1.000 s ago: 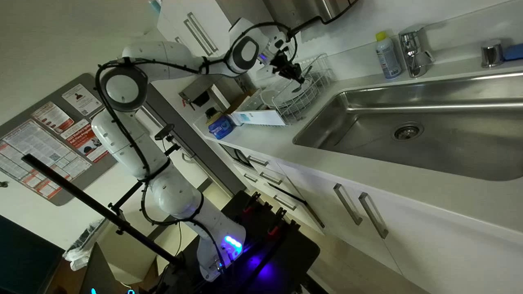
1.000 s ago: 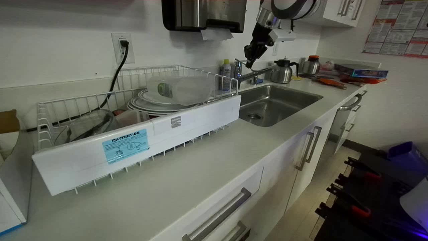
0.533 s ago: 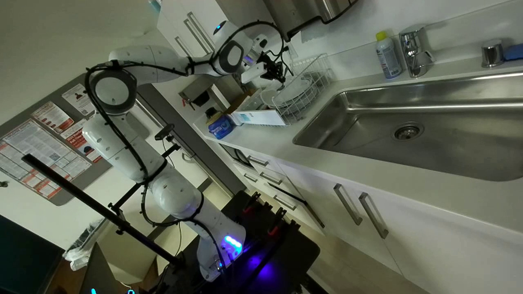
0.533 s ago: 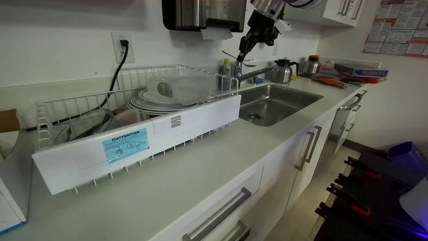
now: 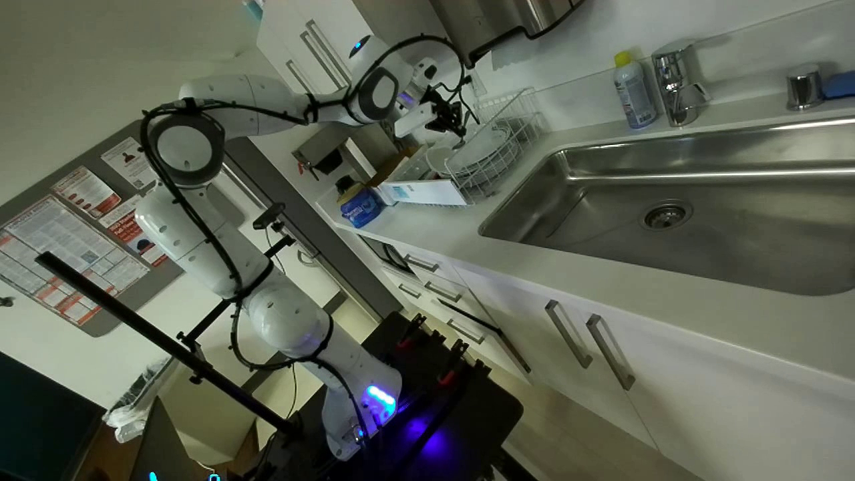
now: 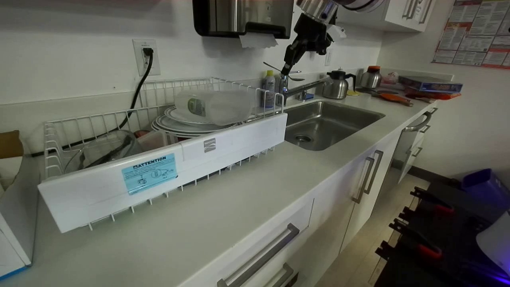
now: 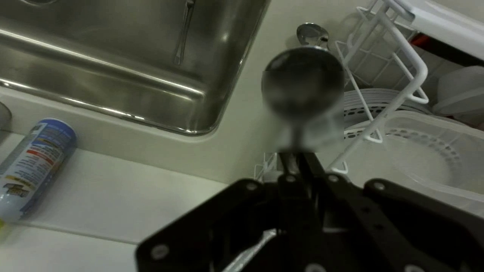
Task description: Pick up the spoon from the sink and place it on the dish drainer
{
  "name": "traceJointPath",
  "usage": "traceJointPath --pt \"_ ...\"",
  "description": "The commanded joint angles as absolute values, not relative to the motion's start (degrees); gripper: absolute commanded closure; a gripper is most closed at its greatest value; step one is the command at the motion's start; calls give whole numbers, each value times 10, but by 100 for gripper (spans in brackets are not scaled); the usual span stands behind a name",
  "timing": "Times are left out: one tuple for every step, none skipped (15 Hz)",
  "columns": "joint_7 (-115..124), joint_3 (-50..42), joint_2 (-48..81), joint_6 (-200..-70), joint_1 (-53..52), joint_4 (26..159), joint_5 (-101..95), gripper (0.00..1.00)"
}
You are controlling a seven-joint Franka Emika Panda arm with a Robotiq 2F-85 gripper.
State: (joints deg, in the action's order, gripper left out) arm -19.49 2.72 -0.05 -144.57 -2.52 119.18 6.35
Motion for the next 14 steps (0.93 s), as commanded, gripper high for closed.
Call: traceJointPath --pt "-255 43 15 -1455 -42 1163 96 98" --pt "-270 50 21 -1454 -48 1151 98 98" --pt "-290 57 27 -1450 -53 1139 108 98" --pt "-310 64 34 -1441 -58 1125 116 98" --pt "-344 72 43 -1422 -61 1110 134 98" --pt "-372 81 49 -1402 -64 1098 145 98" --pt "-397 88 55 -1384 -65 1089 152 98" --pt "-418 94 59 -1362 -66 1082 151 98" --pt "-440 99 62 -1340 -66 1077 151 98" --pt "-463 104 64 -1318 -66 1073 152 98" --pt "-489 107 66 -1295 -64 1069 153 98" --pt "-518 109 66 -1273 -62 1068 158 98" --pt "-546 109 67 -1250 -61 1066 160 98" --pt "-576 109 67 -1228 -60 1065 164 98"
